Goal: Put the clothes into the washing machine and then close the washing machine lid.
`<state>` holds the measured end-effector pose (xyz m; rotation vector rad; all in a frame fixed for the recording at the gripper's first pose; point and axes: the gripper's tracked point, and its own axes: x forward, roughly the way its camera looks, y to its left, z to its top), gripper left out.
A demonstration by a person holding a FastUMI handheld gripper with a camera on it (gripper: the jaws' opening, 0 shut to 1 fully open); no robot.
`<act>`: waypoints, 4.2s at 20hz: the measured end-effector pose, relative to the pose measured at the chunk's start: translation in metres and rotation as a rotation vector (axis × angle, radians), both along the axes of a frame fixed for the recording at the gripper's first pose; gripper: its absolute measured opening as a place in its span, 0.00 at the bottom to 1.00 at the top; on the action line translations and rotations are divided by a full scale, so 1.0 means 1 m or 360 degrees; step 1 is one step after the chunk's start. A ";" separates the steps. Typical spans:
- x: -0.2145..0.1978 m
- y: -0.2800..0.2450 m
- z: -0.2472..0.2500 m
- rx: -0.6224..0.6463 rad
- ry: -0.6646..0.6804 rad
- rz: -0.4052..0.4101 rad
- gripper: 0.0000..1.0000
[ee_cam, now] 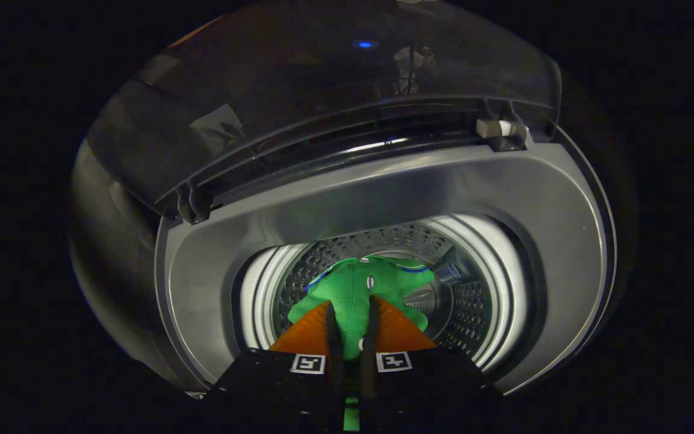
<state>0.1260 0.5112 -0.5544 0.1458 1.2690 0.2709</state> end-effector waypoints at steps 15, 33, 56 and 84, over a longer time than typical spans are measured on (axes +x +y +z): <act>-0.008 -0.011 -0.008 -0.0066 0.0056 -0.0029 0.99; -0.043 -0.017 0.140 0.0086 -0.0551 0.0029 0.99; 0.169 -0.003 0.336 0.0126 -0.1348 0.0049 0.98; 0.164 -0.012 0.278 -0.0011 -0.1354 0.0061 0.99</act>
